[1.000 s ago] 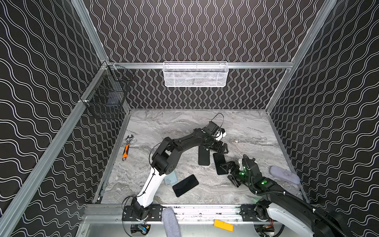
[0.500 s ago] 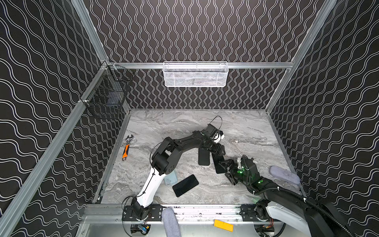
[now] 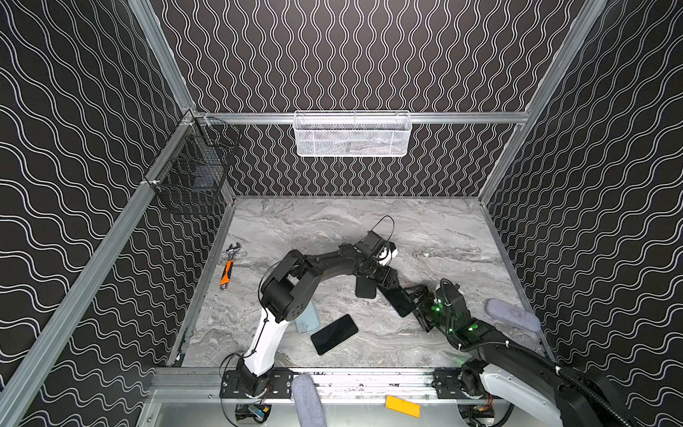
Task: Put the phone into the phone case
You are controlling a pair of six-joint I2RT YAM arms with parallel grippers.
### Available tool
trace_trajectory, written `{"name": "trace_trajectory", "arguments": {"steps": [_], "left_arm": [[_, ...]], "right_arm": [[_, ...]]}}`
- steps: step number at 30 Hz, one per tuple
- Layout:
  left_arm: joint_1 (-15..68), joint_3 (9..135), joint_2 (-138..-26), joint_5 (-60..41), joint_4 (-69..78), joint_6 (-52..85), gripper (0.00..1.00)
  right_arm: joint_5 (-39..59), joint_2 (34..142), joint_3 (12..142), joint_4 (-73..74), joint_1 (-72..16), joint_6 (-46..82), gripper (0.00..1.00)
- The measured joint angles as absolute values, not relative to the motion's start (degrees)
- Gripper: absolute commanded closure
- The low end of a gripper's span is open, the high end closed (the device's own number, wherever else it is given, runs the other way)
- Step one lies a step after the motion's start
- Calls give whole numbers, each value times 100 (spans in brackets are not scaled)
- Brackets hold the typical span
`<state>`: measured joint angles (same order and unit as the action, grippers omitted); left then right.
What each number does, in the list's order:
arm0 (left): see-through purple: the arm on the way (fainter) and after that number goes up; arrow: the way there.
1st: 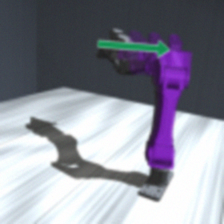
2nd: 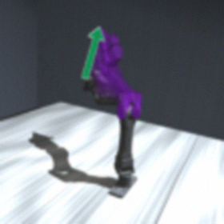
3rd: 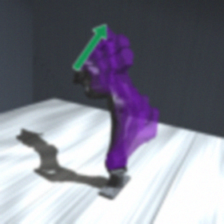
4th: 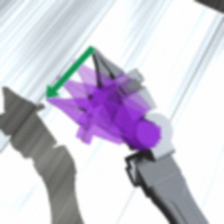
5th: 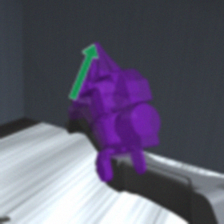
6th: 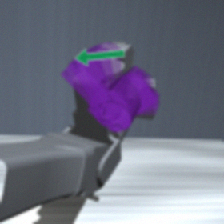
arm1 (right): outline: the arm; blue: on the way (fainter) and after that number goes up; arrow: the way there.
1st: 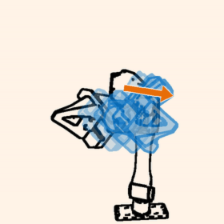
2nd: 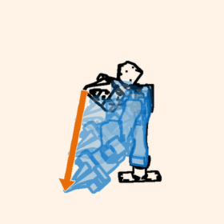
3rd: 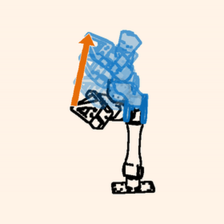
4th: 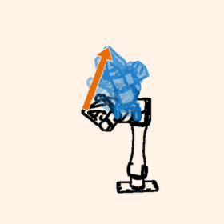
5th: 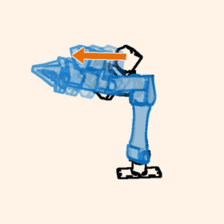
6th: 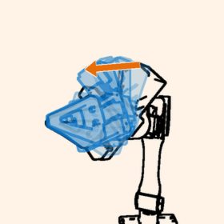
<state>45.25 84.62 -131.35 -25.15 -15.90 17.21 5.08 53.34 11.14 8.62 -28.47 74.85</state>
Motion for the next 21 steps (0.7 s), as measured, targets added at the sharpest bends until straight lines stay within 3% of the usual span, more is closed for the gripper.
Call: {"name": "trace_trajectory", "arguments": {"steps": [15,21], "left_arm": [[5028,6954,-11987,-2268,-1664,2143,27],[5129,6442,-11603,-2561,-1214,2421,20]], "right_arm": [[659,5537,1514,473,-2285,6987,0],[991,5741,1719,506,-2150,6716,0]]}}
